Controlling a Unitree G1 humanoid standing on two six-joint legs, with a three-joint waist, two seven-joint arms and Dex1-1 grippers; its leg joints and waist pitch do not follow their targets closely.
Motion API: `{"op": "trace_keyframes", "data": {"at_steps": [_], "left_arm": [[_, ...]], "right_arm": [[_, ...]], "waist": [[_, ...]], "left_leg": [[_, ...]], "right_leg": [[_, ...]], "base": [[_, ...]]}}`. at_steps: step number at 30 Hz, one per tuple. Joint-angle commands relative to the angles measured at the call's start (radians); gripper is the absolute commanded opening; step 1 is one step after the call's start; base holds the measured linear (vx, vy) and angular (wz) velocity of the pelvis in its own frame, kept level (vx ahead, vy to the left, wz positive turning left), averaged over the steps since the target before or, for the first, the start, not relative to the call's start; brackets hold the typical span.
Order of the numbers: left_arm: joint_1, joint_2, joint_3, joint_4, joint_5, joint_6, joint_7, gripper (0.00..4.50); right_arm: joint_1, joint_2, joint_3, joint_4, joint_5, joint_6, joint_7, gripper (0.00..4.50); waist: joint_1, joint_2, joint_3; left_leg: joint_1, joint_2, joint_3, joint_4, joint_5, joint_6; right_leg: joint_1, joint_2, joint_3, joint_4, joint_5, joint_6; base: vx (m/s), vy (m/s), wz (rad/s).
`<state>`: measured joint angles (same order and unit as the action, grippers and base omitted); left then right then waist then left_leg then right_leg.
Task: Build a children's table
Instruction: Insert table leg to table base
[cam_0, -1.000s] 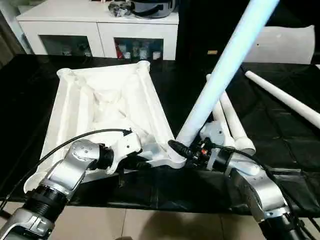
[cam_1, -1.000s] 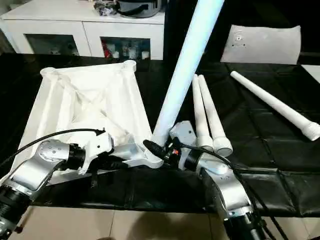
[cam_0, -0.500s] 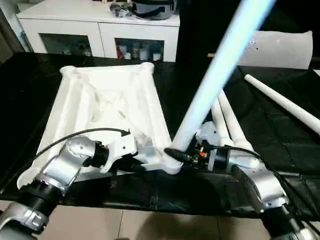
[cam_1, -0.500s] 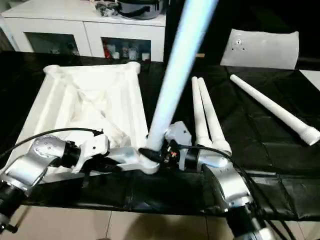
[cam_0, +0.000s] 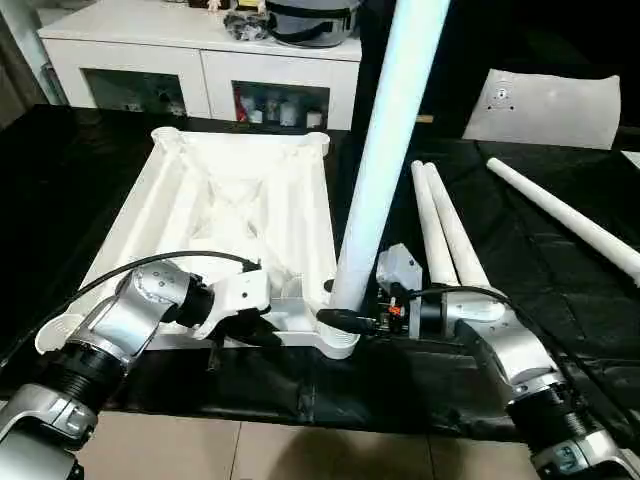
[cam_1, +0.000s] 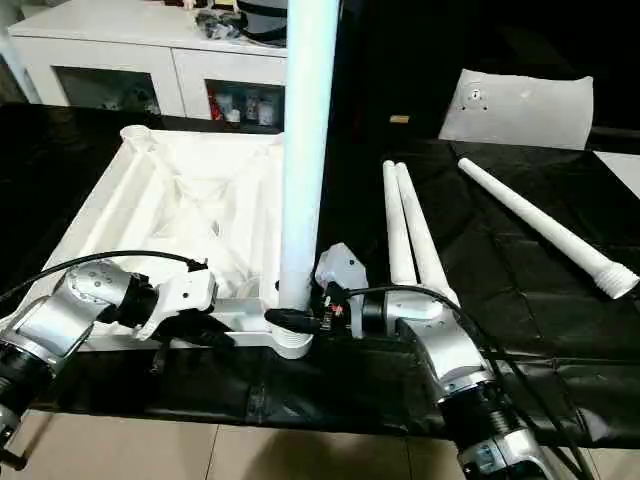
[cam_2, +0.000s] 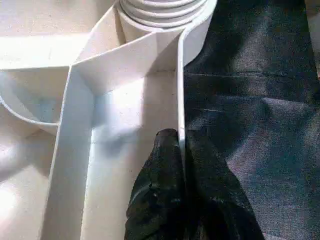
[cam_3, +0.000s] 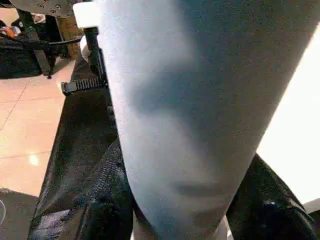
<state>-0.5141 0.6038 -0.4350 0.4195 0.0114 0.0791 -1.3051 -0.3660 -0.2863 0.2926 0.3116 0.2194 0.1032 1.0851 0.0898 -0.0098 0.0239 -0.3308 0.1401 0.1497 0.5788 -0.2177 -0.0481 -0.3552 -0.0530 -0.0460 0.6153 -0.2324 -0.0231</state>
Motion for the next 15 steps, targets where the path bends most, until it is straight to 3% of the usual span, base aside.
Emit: {"op": "trace_keyframes", "data": {"at_steps": [1,3,8,11,12,13,14,15], "left_arm": [[-0.041,-0.002,0.029,0.007,0.019,-0.019,0.039,0.0],[-0.041,-0.002,0.032,0.014,0.019,-0.022,0.042,0.0],[-0.034,-0.003,0.046,0.016,0.015,-0.016,0.061,0.0],[0.012,-0.002,0.094,-0.048,-0.015,0.049,0.113,0.0],[0.036,0.0,0.115,-0.076,-0.025,0.072,0.137,0.0],[0.101,0.007,0.153,-0.153,-0.049,0.123,0.173,0.0],[0.11,0.007,0.157,-0.164,-0.052,0.131,0.177,0.0],[0.141,0.005,0.172,-0.201,-0.06,0.155,0.197,0.0]], "right_arm": [[0.066,0.014,0.157,0.108,-0.09,0.054,0.043,1.89],[0.069,0.019,0.152,0.108,-0.093,0.05,0.039,1.89],[0.071,0.041,0.13,0.123,-0.096,0.029,0.001,1.89],[0.068,0.067,0.101,0.14,-0.107,0.012,-0.077,1.89],[0.067,0.077,0.089,0.15,-0.114,0.002,-0.112,1.89],[0.063,0.098,0.065,0.172,-0.128,-0.014,-0.187,1.89],[0.062,0.101,0.061,0.175,-0.129,-0.015,-0.197,1.89],[0.06,0.11,0.049,0.183,-0.132,-0.017,-0.225,1.89]], "waist": [[0.005,0.014,-0.021],[0.003,0.012,-0.018],[0.0,0.014,-0.011],[-0.001,0.016,-0.009],[-0.004,0.018,-0.008],[-0.007,0.014,-0.007],[-0.012,0.015,-0.011],[-0.018,0.014,-0.008]], "left_leg": [[-0.002,0.097,-0.034,-0.09,-0.282,-0.001],[-0.003,0.097,-0.033,-0.091,-0.286,0.002],[0.006,0.098,-0.039,-0.098,-0.37,-0.015],[0.007,0.098,-0.042,-0.101,-0.387,-0.019],[0.006,0.099,-0.044,-0.102,-0.393,-0.023],[-0.002,0.096,-0.047,-0.105,-0.387,-0.02],[-0.012,0.099,-0.051,-0.106,-0.375,-0.028],[-0.013,0.096,-0.052,-0.109,-0.37,-0.021]], "right_leg": [[0.019,-0.117,0.066,-0.089,-0.272,-0.202],[0.017,-0.115,0.066,-0.091,-0.285,-0.197],[0.009,-0.12,0.071,-0.104,-0.432,-0.169],[0.006,-0.123,0.074,-0.11,-0.491,-0.151],[0.005,-0.124,0.075,-0.111,-0.506,-0.148],[0.01,-0.124,0.072,-0.111,-0.53,-0.138],[0.016,-0.13,0.072,-0.102,-0.517,-0.141],[0.012,-0.125,0.068,-0.109,-0.54,-0.126]], "base": [[0.0,0.0,0.0],[0.0,0.0,0.0],[0.0,0.0,0.0],[0.0,0.0,0.0],[0.0,0.0,0.0],[0.0,0.0,0.0],[0.0,0.0,0.0],[0.0,0.0,0.0]]}}
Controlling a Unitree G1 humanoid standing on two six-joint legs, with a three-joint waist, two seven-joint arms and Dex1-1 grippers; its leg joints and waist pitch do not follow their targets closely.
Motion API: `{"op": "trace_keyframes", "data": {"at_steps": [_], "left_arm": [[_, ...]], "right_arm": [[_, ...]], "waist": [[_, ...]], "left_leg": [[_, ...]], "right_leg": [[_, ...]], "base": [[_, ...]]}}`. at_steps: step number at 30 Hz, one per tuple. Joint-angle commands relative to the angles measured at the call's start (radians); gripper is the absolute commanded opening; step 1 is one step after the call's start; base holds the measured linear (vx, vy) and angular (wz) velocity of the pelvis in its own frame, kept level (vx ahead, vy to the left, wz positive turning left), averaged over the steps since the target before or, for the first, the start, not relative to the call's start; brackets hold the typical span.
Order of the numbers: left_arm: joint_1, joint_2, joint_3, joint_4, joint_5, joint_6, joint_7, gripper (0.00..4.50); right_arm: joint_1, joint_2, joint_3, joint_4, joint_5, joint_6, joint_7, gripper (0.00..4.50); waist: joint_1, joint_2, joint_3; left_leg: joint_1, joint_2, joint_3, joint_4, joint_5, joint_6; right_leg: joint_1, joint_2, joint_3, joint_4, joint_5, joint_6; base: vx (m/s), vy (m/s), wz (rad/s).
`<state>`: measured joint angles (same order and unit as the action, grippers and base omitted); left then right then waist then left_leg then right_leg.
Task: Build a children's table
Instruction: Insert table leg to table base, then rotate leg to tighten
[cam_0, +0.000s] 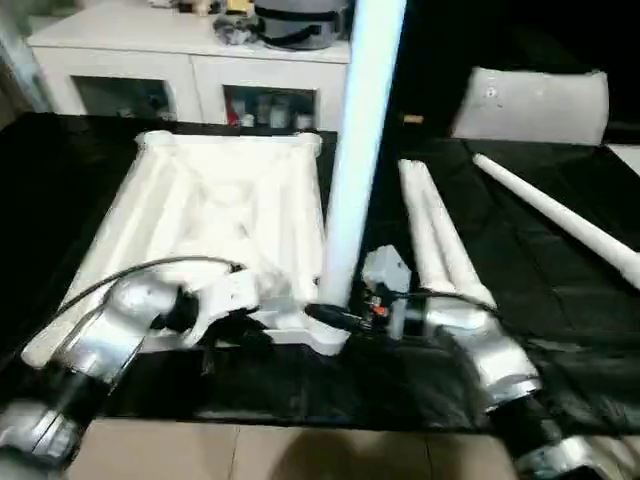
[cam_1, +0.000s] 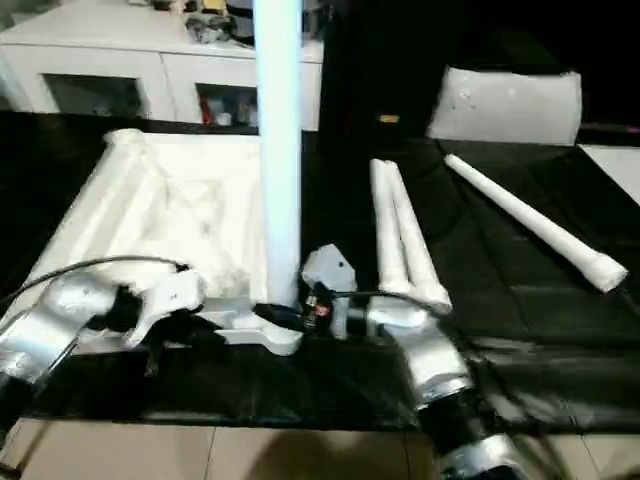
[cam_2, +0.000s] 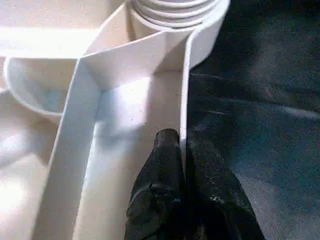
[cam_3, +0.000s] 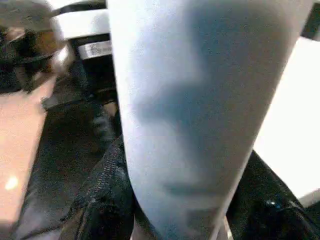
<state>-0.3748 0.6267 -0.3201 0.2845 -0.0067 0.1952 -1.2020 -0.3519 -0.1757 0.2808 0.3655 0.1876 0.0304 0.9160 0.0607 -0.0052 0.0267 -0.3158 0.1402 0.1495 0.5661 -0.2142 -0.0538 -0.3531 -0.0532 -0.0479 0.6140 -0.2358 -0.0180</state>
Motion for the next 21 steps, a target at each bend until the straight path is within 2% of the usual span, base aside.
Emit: {"op": "trace_keyframes", "data": {"at_steps": [1,2,3,4,5,6,7,8,9,11,13,17,18,21], "left_arm": [[0.048,-0.025,0.08,-0.124,-0.05,0.077,0.13,0.0],[0.085,-0.039,0.099,-0.173,-0.057,0.113,0.163,0.0],[0.103,-0.046,0.109,-0.197,-0.061,0.131,0.179,0.0],[0.151,-0.075,0.135,-0.27,-0.069,0.189,0.23,0.0],[0.169,-0.09,0.142,-0.303,-0.07,0.216,0.25,0.0],[0.186,-0.109,0.148,-0.341,-0.067,0.249,0.271,0.0],[0.199,-0.126,0.151,-0.373,-0.063,0.278,0.291,0.0],[0.208,-0.145,0.148,-0.403,-0.06,0.308,0.308,0.0],[0.215,-0.161,0.142,-0.43,-0.059,0.333,0.323,0.0],[0.219,-0.209,0.107,-0.498,-0.048,0.401,0.365,0.0],[0.216,-0.215,0.1,-0.502,-0.045,0.407,0.369,0.0],[0.197,-0.212,0.051,-0.505,-0.006,0.426,0.389,0.0],[0.191,-0.208,0.038,-0.504,0.004,0.434,0.396,0.0],[0.183,-0.201,0.026,-0.498,0.016,0.433,0.397,0.0]], "right_arm": [[0.042,0.013,0.043,0.14,-0.103,0.055,-0.097,1.89],[0.038,0.027,0.028,0.151,-0.104,0.053,-0.131,1.89],[0.035,0.033,0.021,0.156,-0.104,0.053,-0.147,1.89],[0.026,0.054,0.0,0.172,-0.102,0.054,-0.193,1.89],[0.019,0.063,-0.009,0.18,-0.1,0.058,-0.212,1.89],[0.009,0.075,-0.017,0.193,-0.097,0.063,-0.238,1.89],[0.0,0.085,-0.025,0.204,-0.094,0.068,-0.258,1.89],[-0.011,0.096,-0.032,0.216,-0.09,0.074,-0.278,1.89],[-0.021,0.107,-0.038,0.229,-0.088,0.078,-0.296,1.89],[-0.054,0.145,-0.062,0.27,-0.071,0.101,-0.35,1.89],[-0.058,0.149,-0.064,0.274,-0.067,0.106,-0.354,1.89],[-0.068,0.171,-0.067,0.299,-0.077,0.112,-0.372,1.89],[-0.07,0.177,-0.067,0.308,-0.079,0.109,-0.379,1.89],[-0.07,0.187,-0.07,0.317,-0.08,0.109,-0.388,1.89]], "waist": [[0.002,0.007,-0.011],[-0.002,-0.002,-0.013],[-0.004,0.004,-0.015],[-0.011,-0.006,-0.019],[-0.011,0.002,-0.016],[-0.014,-0.004,-0.02],[-0.015,0.0,-0.024],[-0.013,-0.007,-0.02],[-0.013,-0.004,-0.02],[-0.013,-0.011,-0.017],[-0.011,-0.01,-0.015],[-0.011,-0.012,-0.012],[-0.01,-0.007,-0.01],[-0.013,-0.004,-0.007]], "left_leg": [[-0.026,0.097,-0.052,-0.095,-0.371,-0.016],[-0.025,0.095,-0.047,-0.092,-0.36,-0.004],[-0.026,0.098,-0.046,-0.091,-0.353,-0.007],[-0.026,0.097,-0.039,-0.088,-0.323,0.002],[-0.029,0.097,-0.04,-0.089,-0.316,0.004],[-0.03,0.093,-0.034,-0.086,-0.277,0.016],[-0.032,0.094,-0.031,-0.084,-0.243,0.022],[-0.032,0.089,-0.027,-0.082,-0.241,0.037],[-0.031,0.09,-0.027,-0.082,-0.245,0.036],[-0.034,0.09,-0.028,-0.084,-0.257,0.035],[-0.032,0.09,-0.03,-0.084,-0.27,0.031],[-0.031,0.091,-0.032,-0.086,-0.288,0.03],[-0.029,0.091,-0.033,-0.087,-0.303,0.024],[-0.027,0.091,-0.038,-0.089,-0.358,0.005]], "right_leg": [[0.006,-0.122,0.071,-0.103,-0.522,-0.138],[0.003,-0.118,0.071,-0.105,-0.508,-0.141],[0.003,-0.12,0.073,-0.1,-0.481,-0.155],[0.003,-0.114,0.072,-0.1,-0.427,-0.17],[0.001,-0.112,0.071,-0.097,-0.402,-0.179],[0.003,-0.105,0.069,-0.095,-0.326,-0.193],[0.008,-0.104,0.068,-0.088,-0.245,-0.214],[0.006,-0.1,0.065,-0.094,-0.248,-0.211],[0.006,-0.102,0.066,-0.091,-0.253,-0.213],[0.008,-0.105,0.066,-0.096,-0.304,-0.203],[0.004,-0.105,0.066,-0.101,-0.343,-0.184],[0.001,-0.103,0.067,-0.102,-0.346,-0.174],[-0.001,-0.104,0.068,-0.103,-0.362,-0.169],[-0.005,-0.105,0.068,-0.106,-0.409,-0.157]], "base": [[0.0,0.0,0.0],[0.0,0.0,0.0],[0.0,0.0,0.0],[0.0,0.0,0.0],[0.0,0.0,0.0],[0.0,0.0,0.0],[0.0,0.0,0.0],[0.0,0.0,0.0],[0.0,0.0,0.0],[0.0,0.0,0.0],[0.0,0.0,0.0],[0.0,0.0,0.0],[0.0,0.0,0.0],[0.0,0.0,0.0]]}}
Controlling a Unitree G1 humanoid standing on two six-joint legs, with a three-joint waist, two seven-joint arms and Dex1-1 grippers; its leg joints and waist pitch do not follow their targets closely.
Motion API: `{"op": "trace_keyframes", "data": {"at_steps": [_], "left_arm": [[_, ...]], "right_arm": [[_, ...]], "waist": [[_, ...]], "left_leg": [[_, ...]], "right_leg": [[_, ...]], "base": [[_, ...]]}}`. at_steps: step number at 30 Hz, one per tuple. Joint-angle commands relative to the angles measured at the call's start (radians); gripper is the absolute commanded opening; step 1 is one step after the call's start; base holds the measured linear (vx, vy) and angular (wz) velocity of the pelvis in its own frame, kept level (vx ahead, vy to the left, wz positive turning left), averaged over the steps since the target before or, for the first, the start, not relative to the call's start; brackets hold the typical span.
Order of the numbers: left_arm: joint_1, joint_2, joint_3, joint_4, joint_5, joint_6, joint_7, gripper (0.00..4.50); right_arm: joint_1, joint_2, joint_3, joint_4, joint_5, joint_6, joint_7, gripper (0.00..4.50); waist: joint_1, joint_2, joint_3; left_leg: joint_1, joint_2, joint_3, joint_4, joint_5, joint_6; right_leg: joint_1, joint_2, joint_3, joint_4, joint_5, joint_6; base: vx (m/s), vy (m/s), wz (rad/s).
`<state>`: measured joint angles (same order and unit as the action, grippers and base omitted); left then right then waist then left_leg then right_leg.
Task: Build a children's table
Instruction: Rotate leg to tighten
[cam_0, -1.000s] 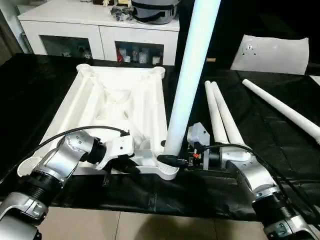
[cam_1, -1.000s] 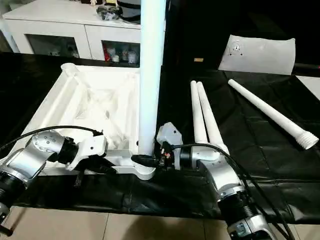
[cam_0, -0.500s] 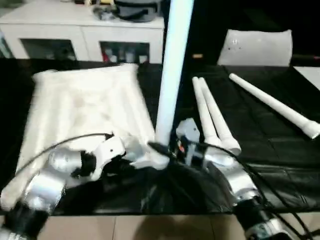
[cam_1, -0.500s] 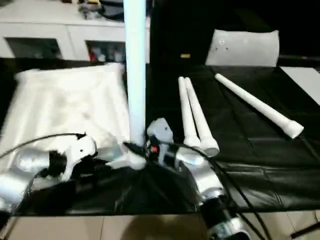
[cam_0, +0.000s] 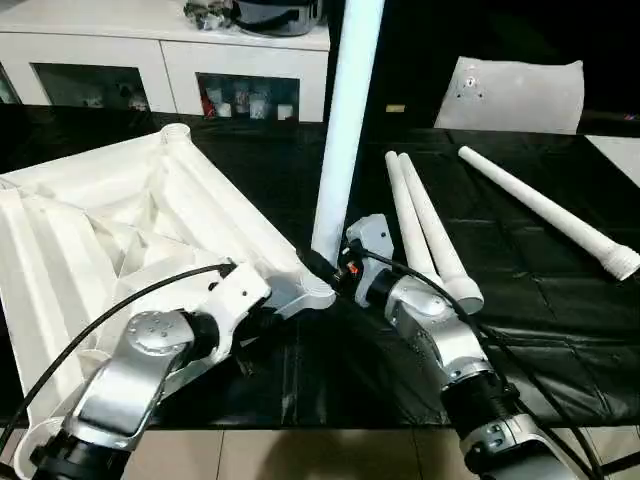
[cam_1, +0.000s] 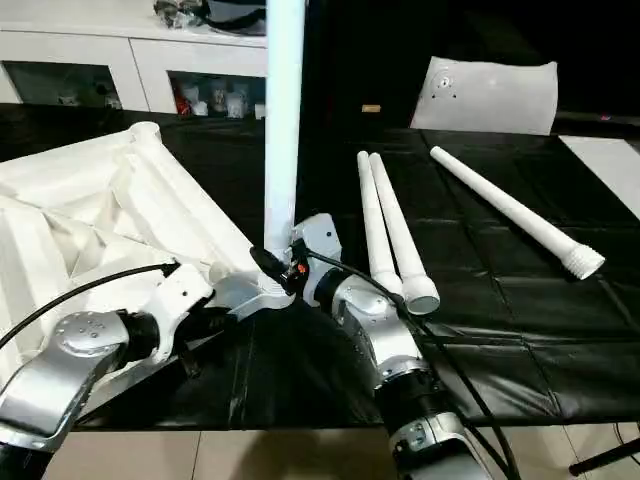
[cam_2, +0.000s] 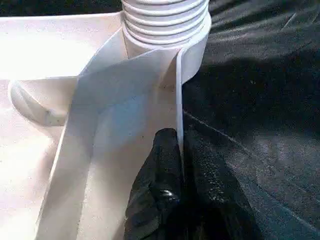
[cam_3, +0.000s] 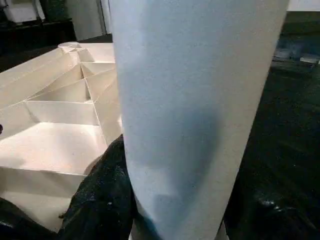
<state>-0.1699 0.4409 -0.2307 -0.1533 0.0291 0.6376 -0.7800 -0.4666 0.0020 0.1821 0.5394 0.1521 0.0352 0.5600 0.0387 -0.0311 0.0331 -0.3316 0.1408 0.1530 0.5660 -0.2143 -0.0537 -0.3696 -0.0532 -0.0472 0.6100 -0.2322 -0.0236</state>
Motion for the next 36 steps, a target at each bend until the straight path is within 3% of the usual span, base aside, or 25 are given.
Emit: {"op": "trace_keyframes", "data": {"at_steps": [1,2,8,9,11,14,15,16,18,20,22,24,25,27,28,29,35,36], "left_arm": [[-0.025,-0.017,-0.064,-0.063,-0.019,-0.001,-0.023,0.0],[-0.03,-0.018,-0.063,-0.062,-0.02,0.004,-0.022,0.0],[-0.049,-0.006,-0.076,-0.039,-0.01,-0.003,-0.029,0.0],[-0.054,-0.006,-0.077,-0.031,-0.008,-0.005,-0.028,0.0],[-0.057,-0.008,-0.075,-0.027,-0.009,-0.006,-0.028,0.0],[-0.068,-0.008,-0.07,-0.012,-0.013,-0.019,-0.03,0.0],[-0.069,-0.008,-0.07,-0.01,-0.013,-0.02,-0.03,0.0],[-0.074,-0.007,-0.068,-0.003,-0.014,-0.027,-0.031,0.0],[-0.088,-0.003,-0.066,0.023,-0.021,-0.044,-0.037,0.0],[-0.102,0.001,-0.065,0.049,-0.021,-0.06,-0.043,0.0],[-0.123,0.009,-0.065,0.086,-0.021,-0.085,-0.06,0.0],[-0.133,0.015,-0.068,0.105,-0.018,-0.1,-0.071,0.0],[-0.143,0.021,-0.07,0.124,-0.018,-0.114,-0.084,0.0],[-0.146,0.023,-0.07,0.129,-0.019,-0.118,-0.089,0.0],[-0.161,0.035,-0.076,0.155,-0.02,-0.142,-0.117,0.0],[-0.167,0.041,-0.081,0.167,-0.02,-0.153,-0.129,0.0],[-0.209,0.094,-0.127,0.254,-0.029,-0.285,-0.265,0.0],[-0.215,0.105,-0.136,0.269,-0.026,-0.31,-0.29,0.0]], "right_arm": [[0.045,0.013,0.028,0.147,-0.045,0.103,-0.034,1.89],[0.045,0.016,0.027,0.149,-0.045,0.103,-0.036,1.89],[0.04,0.023,0.017,0.162,-0.042,0.096,-0.039,1.89],[0.038,0.022,0.014,0.163,-0.038,0.096,-0.032,2.24],[0.039,0.023,0.009,0.163,-0.036,0.093,-0.032,2.48],[0.043,0.021,-0.001,0.159,-0.032,0.088,-0.025,2.71],[0.043,0.02,-0.002,0.158,-0.032,0.087,-0.025,2.71],[0.048,0.017,-0.004,0.152,-0.031,0.083,-0.022,2.98],[0.064,0.005,-0.011,0.13,-0.027,0.074,-0.011,3.14],[0.087,-0.011,-0.014,0.093,-0.022,0.074,0.004,3.29],[0.131,-0.042,-0.01,0.027,-0.014,0.066,0.04,3.52],[0.153,-0.057,-0.012,-0.01,-0.006,0.073,0.055,3.66],[0.176,-0.075,-0.012,-0.048,0.003,0.082,0.073,3.74],[0.184,-0.082,-0.011,-0.062,0.005,0.084,0.08,4.01],[0.222,-0.115,-0.007,-0.125,0.014,0.094,0.111,4.01],[0.238,-0.129,-0.007,-0.151,0.019,0.099,0.123,4.14],[0.306,-0.241,-0.029,-0.335,0.057,0.136,0.204,4.44],[0.311,-0.26,-0.032,-0.363,0.063,0.145,0.22,4.44]], "waist": [[0.009,0.02,-0.013],[0.008,0.025,-0.012],[0.008,0.025,-0.013],[0.008,0.026,-0.013],[0.008,0.026,-0.014],[0.011,0.028,-0.018],[0.015,0.028,-0.021],[0.019,0.027,-0.023],[0.024,0.033,-0.022],[0.03,0.033,-0.025],[0.047,0.04,-0.026],[0.051,0.032,-0.026],[0.055,0.04,-0.026],[0.058,0.041,-0.027],[0.061,0.046,-0.024],[0.062,0.043,-0.026],[0.07,0.044,-0.028],[0.071,0.039,-0.032]], "left_leg": [[-0.01,0.09,-0.041,-0.089,-0.369,0.003],[-0.009,0.09,-0.043,-0.09,-0.389,-0.004],[-0.009,0.089,-0.045,-0.09,-0.402,-0.005],[-0.01,0.09,-0.046,-0.09,-0.403,-0.006],[-0.008,0.09,-0.046,-0.09,-0.405,-0.008],[-0.008,0.091,-0.042,-0.089,-0.374,-0.007],[-0.01,0.092,-0.039,-0.088,-0.337,-0.004],[-0.013,0.09,-0.036,-0.087,-0.296,0.005],[-0.01,0.089,-0.032,-0.085,-0.269,0.012],[-0.009,0.088,-0.03,-0.082,-0.246,0.015],[-0.007,0.09,-0.028,-0.08,-0.205,0.024],[-0.01,0.088,-0.026,-0.078,-0.181,0.038],[-0.01,0.087,-0.025,-0.075,-0.165,0.045],[-0.01,0.088,-0.025,-0.074,-0.152,0.051],[-0.011,0.087,-0.027,-0.075,-0.156,0.053],[-0.008,0.089,-0.025,-0.074,-0.158,0.053],[-0.014,0.087,-0.025,-0.068,-0.122,0.072],[-0.016,0.089,-0.027,-0.065,-0.095,0.076]], "right_leg": [[0.01,-0.105,0.068,-0.105,-0.426,-0.147],[0.007,-0.106,0.069,-0.107,-0.449,-0.141],[0.005,-0.106,0.07,-0.108,-0.463,-0.131],[0.006,-0.108,0.071,-0.108,-0.465,-0.132],[0.004,-0.106,0.07,-0.108,-0.454,-0.135],[0.007,-0.105,0.071,-0.104,-0.383,-0.155],[0.012,-0.103,0.07,-0.098,-0.315,-0.171],[0.018,-0.102,0.069,-0.093,-0.254,-0.181],[0.019,-0.1,0.068,-0.091,-0.209,-0.19],[0.024,-0.099,0.067,-0.089,-0.173,-0.199],[0.027,-0.098,0.065,-0.082,-0.101,-0.201],[0.034,-0.099,0.064,-0.079,-0.072,-0.204],[0.033,-0.101,0.065,-0.08,-0.07,-0.203],[0.035,-0.101,0.064,-0.08,-0.059,-0.2],[0.034,-0.1,0.062,-0.083,-0.075,-0.198],[0.035,-0.099,0.062,-0.083,-0.076,-0.196],[0.04,-0.102,0.059,-0.082,-0.065,-0.2],[0.043,-0.104,0.057,-0.073,-0.025,-0.204]], "base": [[0.0,0.0,0.0],[0.0,0.0,0.0],[0.0,0.0,0.0],[0.0,0.0,0.0],[0.0,0.0,0.0],[0.0,0.0,0.0],[0.0,0.0,0.0],[0.0,0.0,0.0],[0.0,0.0,0.0],[0.0,0.0,0.0],[0.0,0.0,0.0],[0.0,0.0,0.0],[0.0,0.0,0.0],[0.0,0.0,0.0],[0.0,0.0,0.0],[0.0,0.0,0.0],[0.0,0.0,0.0],[0.0,0.0,0.0]]}}
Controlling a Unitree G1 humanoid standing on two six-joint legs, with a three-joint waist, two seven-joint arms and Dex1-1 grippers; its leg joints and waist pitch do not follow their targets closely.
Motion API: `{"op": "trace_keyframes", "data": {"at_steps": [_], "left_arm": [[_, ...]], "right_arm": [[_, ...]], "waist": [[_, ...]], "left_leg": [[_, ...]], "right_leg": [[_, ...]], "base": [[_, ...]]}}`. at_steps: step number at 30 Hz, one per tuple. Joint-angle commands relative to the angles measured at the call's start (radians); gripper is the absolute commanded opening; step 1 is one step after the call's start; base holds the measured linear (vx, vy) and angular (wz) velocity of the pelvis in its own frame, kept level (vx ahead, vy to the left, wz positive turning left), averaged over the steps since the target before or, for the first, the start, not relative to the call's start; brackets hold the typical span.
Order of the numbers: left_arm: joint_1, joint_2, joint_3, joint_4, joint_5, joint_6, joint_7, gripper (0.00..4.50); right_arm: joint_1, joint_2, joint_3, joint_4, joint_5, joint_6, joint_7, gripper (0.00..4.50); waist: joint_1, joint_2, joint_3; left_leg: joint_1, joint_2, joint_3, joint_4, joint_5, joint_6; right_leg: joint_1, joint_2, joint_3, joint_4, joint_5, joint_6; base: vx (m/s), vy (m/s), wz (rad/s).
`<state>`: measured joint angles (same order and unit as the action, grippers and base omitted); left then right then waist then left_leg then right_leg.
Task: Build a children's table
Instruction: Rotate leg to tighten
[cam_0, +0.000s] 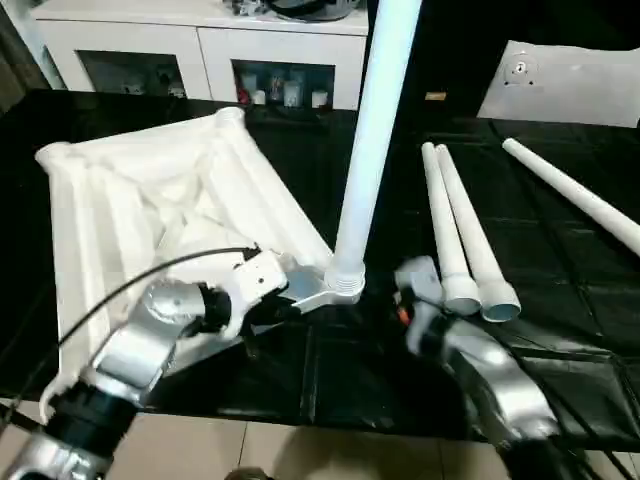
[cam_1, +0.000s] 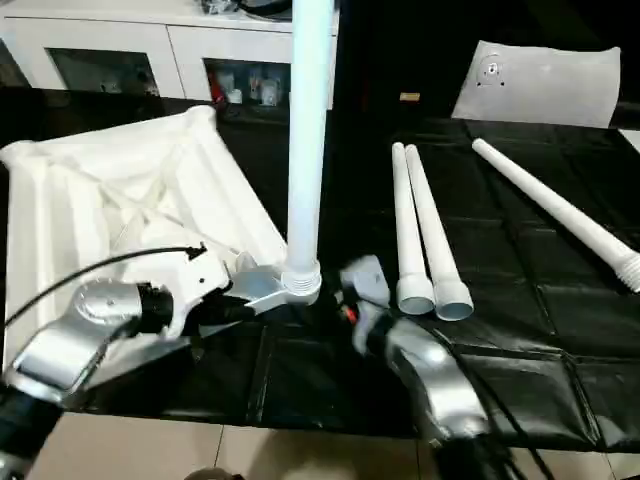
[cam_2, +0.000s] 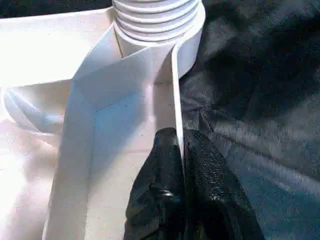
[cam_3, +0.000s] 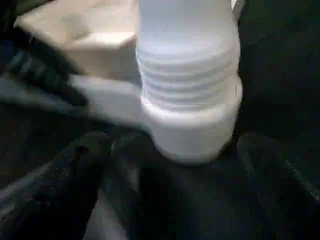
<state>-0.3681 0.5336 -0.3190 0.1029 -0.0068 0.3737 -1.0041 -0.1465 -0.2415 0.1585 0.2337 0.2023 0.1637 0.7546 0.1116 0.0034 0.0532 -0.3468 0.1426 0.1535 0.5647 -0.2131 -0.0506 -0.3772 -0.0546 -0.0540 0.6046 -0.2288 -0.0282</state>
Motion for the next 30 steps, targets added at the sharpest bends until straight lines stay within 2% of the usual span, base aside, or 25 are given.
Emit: {"op": "trace_keyframes", "data": {"at_steps": [1,2,3,4,7,8,9,10,13,14,17,21,23,25,30], "left_arm": [[-0.019,0.015,-0.051,0.017,0.011,-0.056,-0.074,0.0],[-0.022,0.025,-0.059,0.028,0.016,-0.082,-0.095,0.0],[-0.024,0.034,-0.067,0.036,0.016,-0.107,-0.12,0.0],[-0.027,0.04,-0.073,0.046,0.014,-0.127,-0.143,0.0],[-0.045,0.049,-0.085,0.078,0.0,-0.174,-0.201,0.0],[-0.051,0.051,-0.09,0.09,0.0,-0.191,-0.215,0.0],[-0.061,0.055,-0.099,0.108,0.001,-0.215,-0.239,0.0],[-0.067,0.057,-0.105,0.117,0.004,-0.23,-0.251,0.0],[-0.08,0.059,-0.118,0.133,0.008,-0.256,-0.284,0.0],[-0.083,0.059,-0.122,0.14,0.01,-0.269,-0.295,0.0],[-0.095,0.061,-0.138,0.151,0.021,-0.299,-0.323,0.0],[-0.105,0.062,-0.15,0.165,0.027,-0.324,-0.346,0.0],[-0.107,0.063,-0.154,0.169,0.029,-0.329,-0.351,0.0],[-0.106,0.064,-0.156,0.168,0.031,-0.33,-0.353,0.0],[-0.103,0.071,-0.159,0.181,0.037,-0.348,-0.361,0.0]], "right_arm": [[-0.007,-0.022,-0.009,-0.065,0.015,0.019,0.03,4.44],[-0.006,-0.035,-0.012,-0.08,0.019,0.024,0.041,4.44],[-0.006,-0.049,-0.014,-0.091,0.02,0.028,0.052,4.44],[-0.007,-0.064,-0.014,-0.102,0.023,0.033,0.066,4.44],[-0.02,-0.116,-0.004,-0.138,0.031,0.054,0.12,4.44],[-0.025,-0.127,-0.002,-0.146,0.033,0.061,0.131,4.44],[-0.037,-0.141,0.003,-0.151,0.035,0.074,0.151,4.44],[-0.047,-0.151,0.009,-0.151,0.033,0.078,0.165,4.44],[-0.074,-0.175,0.034,-0.149,0.036,0.092,0.227,4.44],[-0.08,-0.181,0.042,-0.147,0.039,0.092,0.247,4.44],[-0.106,-0.187,0.063,-0.116,0.04,0.074,0.293,4.44],[-0.129,-0.179,0.07,-0.091,0.048,0.073,0.319,4.08],[-0.139,-0.174,0.076,-0.077,0.05,0.074,0.337,4.01],[-0.144,-0.174,0.083,-0.071,0.052,0.077,0.353,3.73],[-0.153,-0.178,0.101,-0.06,0.061,0.092,0.4,3.36]], "waist": [[-0.002,0.004,-0.054],[-0.003,0.004,-0.059],[-0.003,0.007,-0.058],[-0.002,0.007,-0.056],[-0.001,0.0,-0.055],[0.001,0.003,-0.054],[0.0,-0.006,-0.053],[0.001,-0.003,-0.054],[0.001,-0.008,-0.054],[0.002,-0.006,-0.054],[0.003,-0.011,-0.057],[0.006,-0.012,-0.059],[0.005,-0.01,-0.059],[0.004,-0.012,-0.059],[0.005,-0.014,-0.059]], "left_leg": [[-0.003,0.085,-0.028,-0.061,-0.072,0.082],[-0.005,0.084,-0.025,-0.053,-0.025,0.092],[-0.005,0.084,-0.024,-0.049,-0.007,0.103],[-0.005,0.085,-0.025,-0.048,-0.011,0.112],[-0.002,0.087,-0.022,-0.049,-0.037,0.112],[-0.001,0.089,-0.022,-0.05,-0.044,0.109],[-0.002,0.088,-0.021,-0.05,-0.049,0.108],[0.0,0.089,-0.021,-0.05,-0.05,0.107],[-0.002,0.091,-0.021,-0.048,-0.045,0.103],[-0.001,0.092,-0.021,-0.047,-0.045,0.103],[-0.004,0.091,-0.021,-0.044,-0.023,0.115],[-0.004,0.094,-0.021,-0.04,-0.012,0.113],[-0.005,0.093,-0.022,-0.04,-0.027,0.108],[-0.006,0.093,-0.021,-0.04,-0.037,0.097],[-0.008,0.092,-0.02,-0.038,-0.038,0.092]], "right_leg": [[0.052,-0.1,0.062,-0.066,-0.003,-0.199],[0.05,-0.099,0.062,-0.054,0.071,-0.208],[0.047,-0.099,0.06,-0.049,0.116,-0.218],[0.047,-0.099,0.056,-0.049,0.119,-0.224],[0.048,-0.102,0.055,-0.052,0.082,-0.232],[0.047,-0.103,0.055,-0.052,0.06,-0.233],[0.048,-0.103,0.054,-0.054,0.035,-0.232],[0.048,-0.105,0.054,-0.054,0.021,-0.232],[0.048,-0.107,0.053,-0.05,0.02,-0.233],[0.047,-0.108,0.053,-0.049,0.02,-0.235],[0.048,-0.108,0.051,-0.044,0.043,-0.241],[0.047,-0.11,0.049,-0.038,0.062,-0.255],[0.048,-0.111,0.048,-0.038,0.044,-0.256],[0.049,-0.112,0.049,-0.039,0.029,-0.252],[0.05,-0.111,0.049,-0.039,0.023,-0.247]], "base": [[0.0,0.0,0.0],[0.0,0.0,0.0],[0.0,0.0,0.0],[0.0,0.0,0.0],[0.0,0.0,0.0],[0.0,0.0,0.0],[0.0,0.0,0.0],[0.0,0.0,0.0],[0.0,0.0,0.0],[0.0,0.0,0.0],[0.0,0.0,0.0],[0.0,0.0,0.0],[0.0,0.0,0.0],[0.0,0.0,0.0],[0.0,0.0,0.0]]}}
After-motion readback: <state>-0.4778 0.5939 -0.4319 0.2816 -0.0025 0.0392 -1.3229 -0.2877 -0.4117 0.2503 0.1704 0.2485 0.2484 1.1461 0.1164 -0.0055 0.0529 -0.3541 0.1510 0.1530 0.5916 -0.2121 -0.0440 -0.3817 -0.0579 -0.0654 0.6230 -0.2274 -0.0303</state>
